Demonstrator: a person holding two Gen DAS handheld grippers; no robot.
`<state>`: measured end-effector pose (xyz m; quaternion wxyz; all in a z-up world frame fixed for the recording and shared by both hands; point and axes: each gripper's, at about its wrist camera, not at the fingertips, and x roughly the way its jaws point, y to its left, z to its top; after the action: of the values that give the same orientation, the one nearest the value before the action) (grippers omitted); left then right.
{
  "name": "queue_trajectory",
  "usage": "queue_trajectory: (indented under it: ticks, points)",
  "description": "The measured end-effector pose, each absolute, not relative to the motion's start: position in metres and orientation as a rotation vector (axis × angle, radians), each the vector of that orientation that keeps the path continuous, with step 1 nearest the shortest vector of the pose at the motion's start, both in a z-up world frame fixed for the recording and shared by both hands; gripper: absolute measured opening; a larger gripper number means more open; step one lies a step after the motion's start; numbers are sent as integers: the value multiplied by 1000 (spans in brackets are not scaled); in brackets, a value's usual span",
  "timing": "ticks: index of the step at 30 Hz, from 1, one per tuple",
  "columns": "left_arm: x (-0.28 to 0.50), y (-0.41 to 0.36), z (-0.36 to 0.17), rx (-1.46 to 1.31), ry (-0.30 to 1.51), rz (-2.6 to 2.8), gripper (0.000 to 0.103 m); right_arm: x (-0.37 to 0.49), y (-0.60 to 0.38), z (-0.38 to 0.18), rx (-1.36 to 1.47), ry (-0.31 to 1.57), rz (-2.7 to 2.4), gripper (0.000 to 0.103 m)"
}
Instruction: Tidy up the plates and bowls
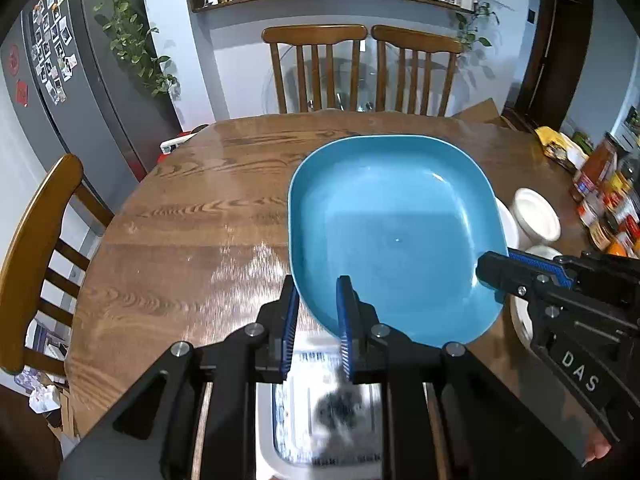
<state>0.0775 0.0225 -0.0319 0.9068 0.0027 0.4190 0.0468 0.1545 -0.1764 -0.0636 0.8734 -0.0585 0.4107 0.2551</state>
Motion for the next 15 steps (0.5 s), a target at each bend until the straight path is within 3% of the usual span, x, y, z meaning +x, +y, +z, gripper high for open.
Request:
queue_trajectory:
  ticks: [15]
  points:
    - [8, 25, -56, 13, 917, 51, 17, 78, -186, -95, -91, 921, 531, 8]
